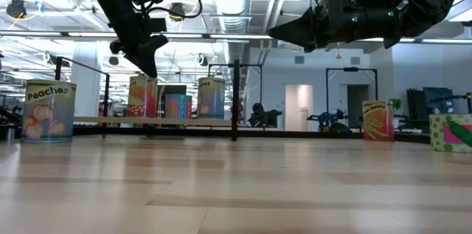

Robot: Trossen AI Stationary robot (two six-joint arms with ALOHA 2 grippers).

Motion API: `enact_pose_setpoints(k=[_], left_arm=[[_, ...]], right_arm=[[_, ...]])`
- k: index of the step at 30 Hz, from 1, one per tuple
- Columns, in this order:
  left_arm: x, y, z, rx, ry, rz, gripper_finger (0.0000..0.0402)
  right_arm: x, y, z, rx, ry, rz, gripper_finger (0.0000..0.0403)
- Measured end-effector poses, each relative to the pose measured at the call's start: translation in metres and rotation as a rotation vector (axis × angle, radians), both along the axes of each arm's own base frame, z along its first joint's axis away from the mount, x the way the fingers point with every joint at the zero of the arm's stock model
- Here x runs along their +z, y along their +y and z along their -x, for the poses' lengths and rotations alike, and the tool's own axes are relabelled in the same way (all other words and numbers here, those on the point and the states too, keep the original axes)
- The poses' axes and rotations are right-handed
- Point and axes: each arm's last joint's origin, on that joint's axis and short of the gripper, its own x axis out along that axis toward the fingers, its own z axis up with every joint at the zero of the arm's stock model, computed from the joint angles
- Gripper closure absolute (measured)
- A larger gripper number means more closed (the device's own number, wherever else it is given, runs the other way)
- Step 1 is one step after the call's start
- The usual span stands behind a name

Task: Pick and place cans onto a shelf
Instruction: Put the canned oranges on the shelf

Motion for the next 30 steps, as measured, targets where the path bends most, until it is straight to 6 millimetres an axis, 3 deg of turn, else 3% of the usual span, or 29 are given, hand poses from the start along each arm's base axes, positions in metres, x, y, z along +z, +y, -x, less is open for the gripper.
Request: enact_pose_setpoints(k=[7,12,15,23,30], left_arm=[[0.036,-0.008,0.008,-0.042,-0.076,-0.068,0.0367],[0.059,-0.034,0.021,-0.140,-0.144,-0.083,0.0376],[0.062,-0.060,0.026,-0.264,-0.203,-0.053,0.0391],[0.044,-0.138,0.024,-0.537,-0.267,-0.012,0.0400],[0.025,-0.213,0.011,-0.723,-0.317,0.040,0.0400]], right_arm=[[0.000,0.000,0.000,0.000,0.000,0.004,0.0394],[0.000,0.000,0.000,0.000,0.001,0.007,0.0394],[0.000,0.000,0.000,0.000,0.001,0.007,0.0394],[-0.003,0.003,-0.001,0.011,0.012,0.020,0.0394],[-0.001,0.026,-0.003,0.101,-0.002,0.053,0.0395]])
